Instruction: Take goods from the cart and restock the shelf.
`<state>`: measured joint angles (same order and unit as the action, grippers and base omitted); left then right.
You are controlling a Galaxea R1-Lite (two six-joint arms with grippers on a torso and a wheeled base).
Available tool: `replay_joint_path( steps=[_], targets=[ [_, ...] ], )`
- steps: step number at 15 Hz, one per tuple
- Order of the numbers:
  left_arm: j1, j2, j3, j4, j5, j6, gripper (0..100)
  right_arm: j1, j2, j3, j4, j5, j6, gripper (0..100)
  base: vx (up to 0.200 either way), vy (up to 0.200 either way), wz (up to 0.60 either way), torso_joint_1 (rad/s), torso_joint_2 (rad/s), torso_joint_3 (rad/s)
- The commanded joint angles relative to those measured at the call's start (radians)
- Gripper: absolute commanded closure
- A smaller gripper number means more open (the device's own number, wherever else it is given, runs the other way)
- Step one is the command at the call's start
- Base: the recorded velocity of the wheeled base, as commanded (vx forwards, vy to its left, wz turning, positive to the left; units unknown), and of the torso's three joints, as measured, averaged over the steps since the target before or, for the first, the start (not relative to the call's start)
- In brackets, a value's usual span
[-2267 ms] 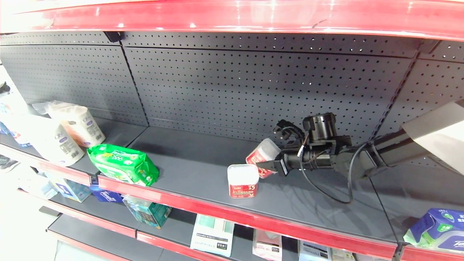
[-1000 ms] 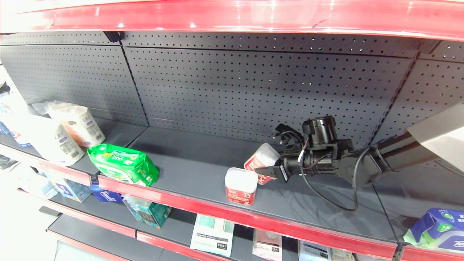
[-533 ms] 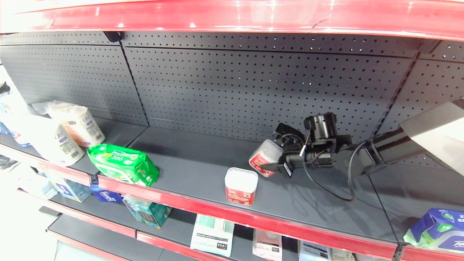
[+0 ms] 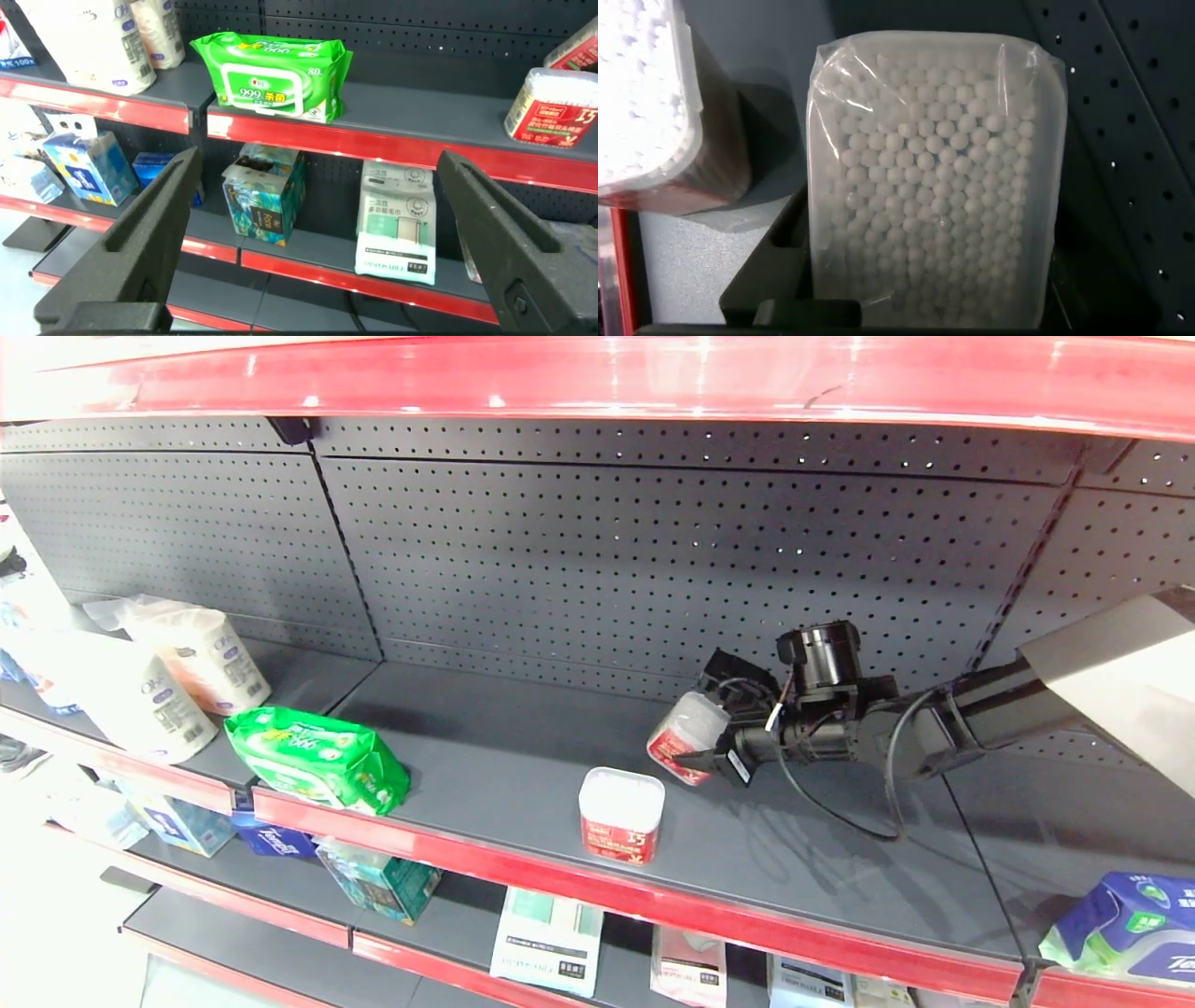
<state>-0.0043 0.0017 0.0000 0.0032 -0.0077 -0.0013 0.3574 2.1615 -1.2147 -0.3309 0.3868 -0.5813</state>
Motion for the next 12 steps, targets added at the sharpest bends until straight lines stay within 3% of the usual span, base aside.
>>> replay_joint_path(
  steps=[1, 12],
  targets=[
    [0.000, 0.001, 0.000, 0.000, 0.000, 0.000, 0, 0.003, 0.001, 0.003, 0.000, 0.000, 0.000, 100, 0.000, 0.000, 0.00, 0.000, 0.00, 0.000],
    [0.000, 0.001, 0.000, 0.000, 0.000, 0.000, 0, 0.006, 0.044, 0.000, 0.000, -0.011, 0.000, 100, 0.000, 0.000, 0.00, 0.000, 0.00, 0.000]
  ],
)
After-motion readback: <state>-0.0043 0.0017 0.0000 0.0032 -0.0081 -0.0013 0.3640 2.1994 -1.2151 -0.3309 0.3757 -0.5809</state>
